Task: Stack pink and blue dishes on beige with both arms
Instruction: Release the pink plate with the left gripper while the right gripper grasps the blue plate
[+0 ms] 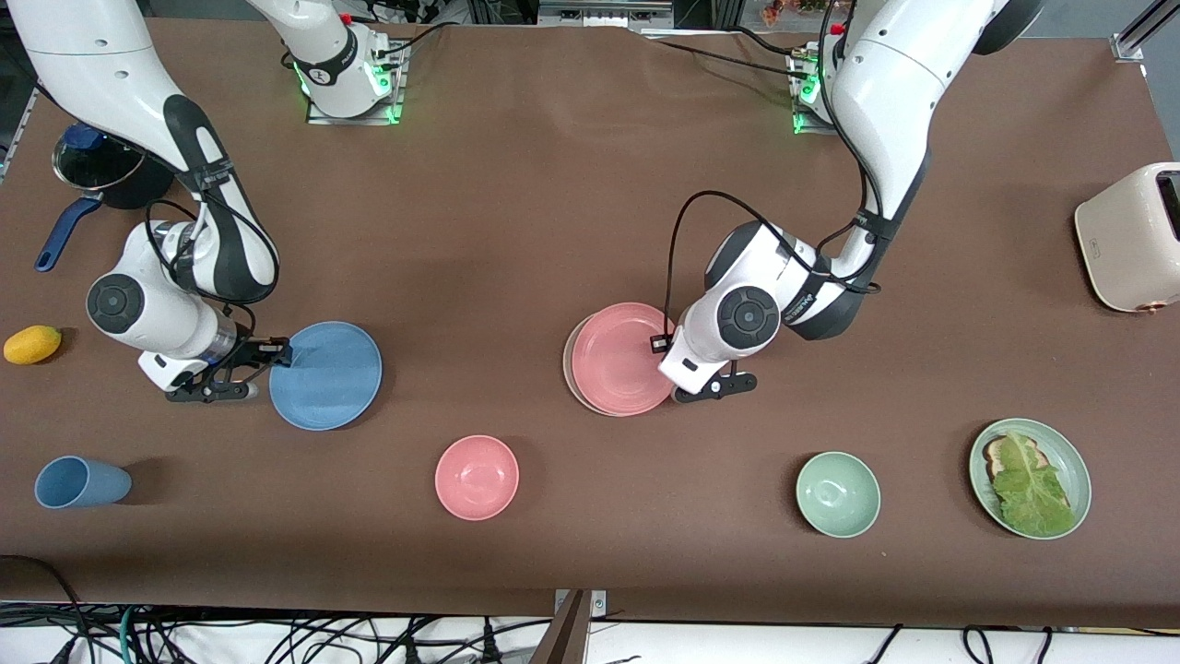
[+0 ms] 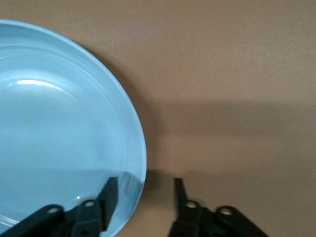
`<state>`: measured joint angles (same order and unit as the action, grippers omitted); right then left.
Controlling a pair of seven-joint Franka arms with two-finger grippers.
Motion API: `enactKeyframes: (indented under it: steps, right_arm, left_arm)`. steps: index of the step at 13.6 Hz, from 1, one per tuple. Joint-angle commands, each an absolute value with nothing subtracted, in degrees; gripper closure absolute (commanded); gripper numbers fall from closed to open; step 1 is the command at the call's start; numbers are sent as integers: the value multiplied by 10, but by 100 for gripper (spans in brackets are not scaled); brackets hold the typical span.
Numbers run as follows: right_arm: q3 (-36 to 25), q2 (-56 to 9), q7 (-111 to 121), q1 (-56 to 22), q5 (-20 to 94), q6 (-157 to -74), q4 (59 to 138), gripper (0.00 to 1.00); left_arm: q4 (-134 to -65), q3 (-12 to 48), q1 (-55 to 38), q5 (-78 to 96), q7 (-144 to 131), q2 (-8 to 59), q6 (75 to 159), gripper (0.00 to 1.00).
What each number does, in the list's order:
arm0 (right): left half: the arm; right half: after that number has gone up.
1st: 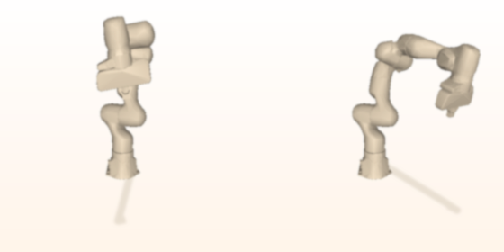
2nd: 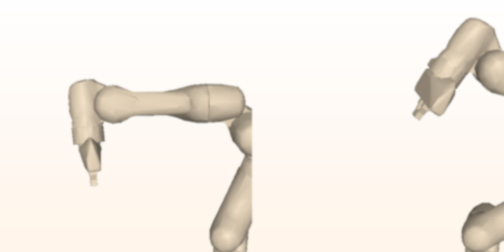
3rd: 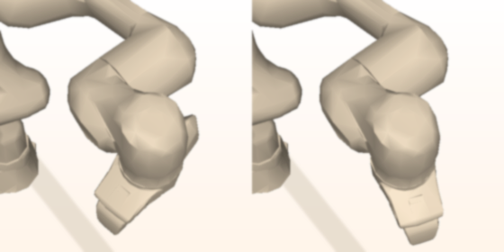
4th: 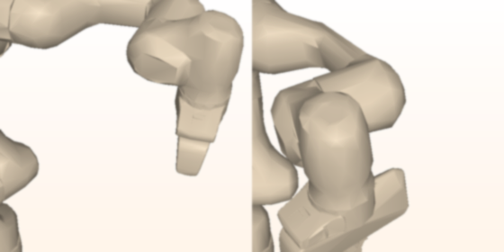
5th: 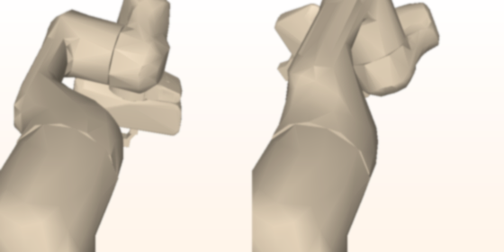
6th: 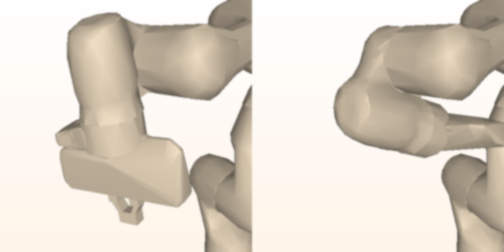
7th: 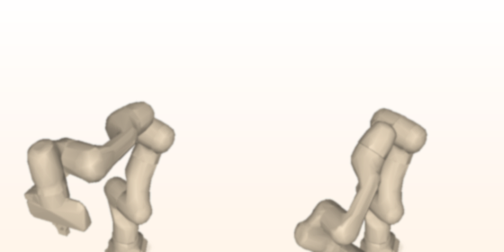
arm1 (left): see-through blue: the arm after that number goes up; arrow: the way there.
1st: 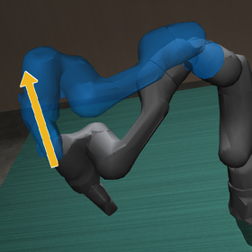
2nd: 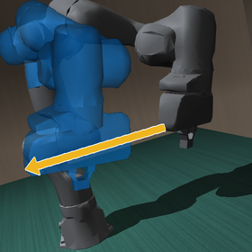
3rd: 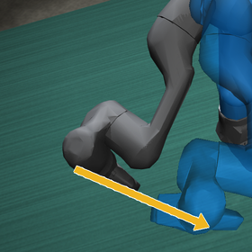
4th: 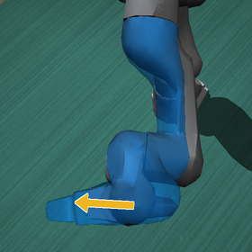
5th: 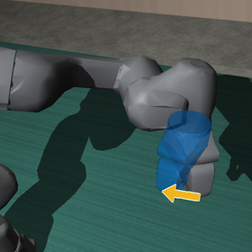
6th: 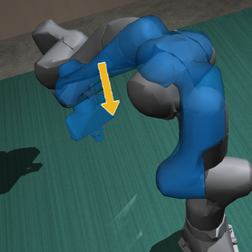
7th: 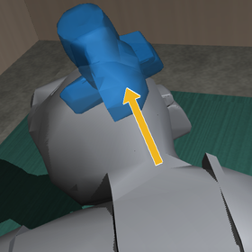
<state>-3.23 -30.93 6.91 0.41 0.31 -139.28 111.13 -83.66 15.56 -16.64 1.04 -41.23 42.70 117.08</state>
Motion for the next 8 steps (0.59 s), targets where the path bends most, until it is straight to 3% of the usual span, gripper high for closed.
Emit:
enactKeyframes:
  steps: [1, 2, 8]
  right_arm:
    - [-28, -305, 83, 11, 13, -1404, 1121, 65]
    - [-28, -306, 83, 11, 13, -1404, 1121, 69]
    - [-27, -308, 83, 11, 13, -1404, 1121, 67]
  left_arm:
    - [-817, 150, -166, -5, -421, 422, 1158, 0]
    - [-817, 144, -161, -5, -421, 411, 1156, 0]
    - [-820, 143, -98, -29, -368, 387, 1089, 0]
